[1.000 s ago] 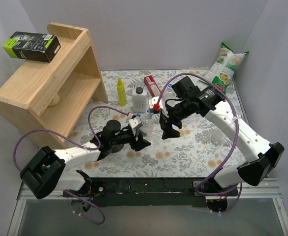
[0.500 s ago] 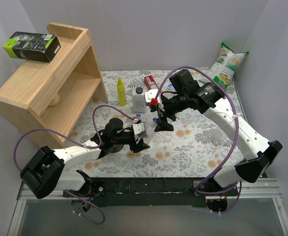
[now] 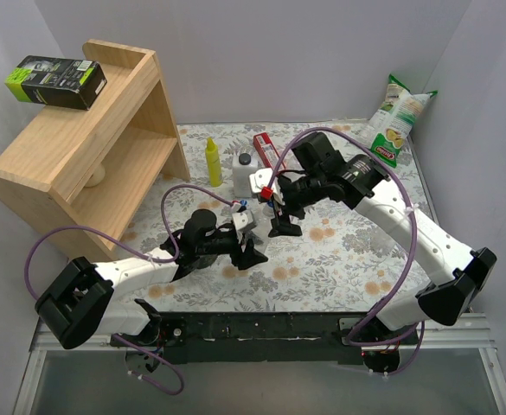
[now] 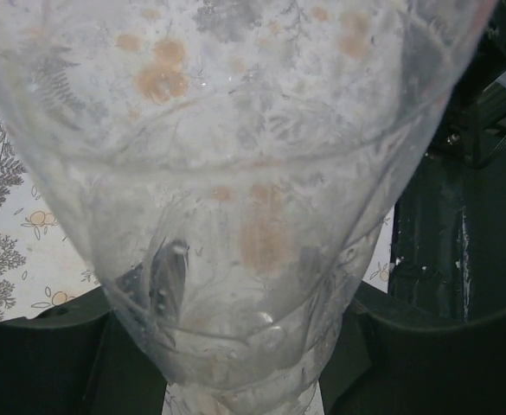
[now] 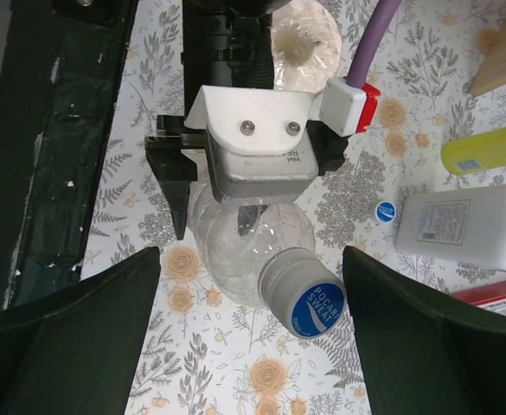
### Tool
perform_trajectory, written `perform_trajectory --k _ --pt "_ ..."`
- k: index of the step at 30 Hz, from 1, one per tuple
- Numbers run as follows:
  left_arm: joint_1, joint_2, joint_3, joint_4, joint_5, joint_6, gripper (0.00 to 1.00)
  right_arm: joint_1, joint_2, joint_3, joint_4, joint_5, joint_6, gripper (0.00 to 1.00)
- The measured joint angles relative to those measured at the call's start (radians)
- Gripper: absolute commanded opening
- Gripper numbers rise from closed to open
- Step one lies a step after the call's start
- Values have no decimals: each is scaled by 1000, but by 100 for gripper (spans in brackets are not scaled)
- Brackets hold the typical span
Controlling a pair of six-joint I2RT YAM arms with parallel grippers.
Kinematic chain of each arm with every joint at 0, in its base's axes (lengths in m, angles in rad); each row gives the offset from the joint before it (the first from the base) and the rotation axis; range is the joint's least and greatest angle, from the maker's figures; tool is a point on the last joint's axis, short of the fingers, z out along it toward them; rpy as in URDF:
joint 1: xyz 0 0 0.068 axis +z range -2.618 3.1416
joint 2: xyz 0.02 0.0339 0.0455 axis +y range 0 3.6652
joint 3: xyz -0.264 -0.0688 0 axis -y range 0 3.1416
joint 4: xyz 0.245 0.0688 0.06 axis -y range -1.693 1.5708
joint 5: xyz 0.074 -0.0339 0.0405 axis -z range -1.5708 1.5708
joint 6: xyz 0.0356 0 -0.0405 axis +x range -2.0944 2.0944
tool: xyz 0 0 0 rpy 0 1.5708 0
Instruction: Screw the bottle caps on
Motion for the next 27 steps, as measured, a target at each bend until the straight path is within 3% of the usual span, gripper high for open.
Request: perform_trajectory --k 13,19,27 --pt "-6 0 -21 36 -4 -40 0 -2 -55 -77 30 115 40 89" --pt "10 0 -14 -76 14 205 0 -21 -47 -40 -43 154 44 84" --pt "10 3 19 -178 28 456 0 13 -70 1 -99 130 -172 72"
